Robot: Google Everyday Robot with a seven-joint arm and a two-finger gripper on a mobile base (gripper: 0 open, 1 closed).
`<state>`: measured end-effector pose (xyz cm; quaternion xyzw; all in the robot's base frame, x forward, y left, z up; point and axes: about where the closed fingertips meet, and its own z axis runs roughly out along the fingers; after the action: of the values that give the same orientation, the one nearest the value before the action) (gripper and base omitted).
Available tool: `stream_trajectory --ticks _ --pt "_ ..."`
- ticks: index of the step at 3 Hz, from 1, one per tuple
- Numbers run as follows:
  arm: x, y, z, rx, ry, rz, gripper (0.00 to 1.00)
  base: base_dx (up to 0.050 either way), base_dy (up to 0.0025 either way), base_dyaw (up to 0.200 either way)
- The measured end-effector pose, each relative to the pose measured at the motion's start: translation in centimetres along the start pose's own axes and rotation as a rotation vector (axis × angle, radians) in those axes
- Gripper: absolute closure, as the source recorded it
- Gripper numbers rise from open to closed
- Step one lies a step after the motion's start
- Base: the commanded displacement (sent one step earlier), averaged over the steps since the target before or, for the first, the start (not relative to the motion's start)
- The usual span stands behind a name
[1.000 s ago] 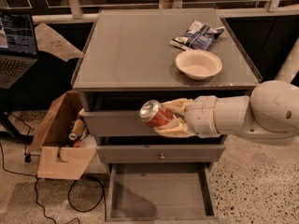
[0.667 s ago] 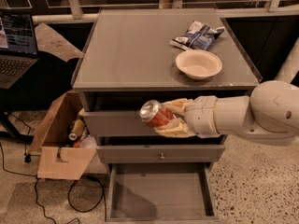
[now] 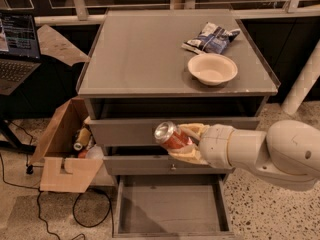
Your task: Place coke can into bottom drawer
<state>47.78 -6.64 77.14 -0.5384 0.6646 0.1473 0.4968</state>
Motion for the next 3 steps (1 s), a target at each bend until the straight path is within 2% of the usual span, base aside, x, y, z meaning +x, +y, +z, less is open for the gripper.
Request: stream_trajectory --ticks 1,2,3 --pt "4.8 1.5 0.8 0.074 0.037 0.028 1.00 0.000 0.00000 0.000" --pt "10.7 3.2 1.9 0.115 0.082 0.069 1.00 0.000 0.00000 0.000" --pt "16.1 4.7 3.1 0.132 0.126 0.126 1.00 0.000 0.00000 0.000"
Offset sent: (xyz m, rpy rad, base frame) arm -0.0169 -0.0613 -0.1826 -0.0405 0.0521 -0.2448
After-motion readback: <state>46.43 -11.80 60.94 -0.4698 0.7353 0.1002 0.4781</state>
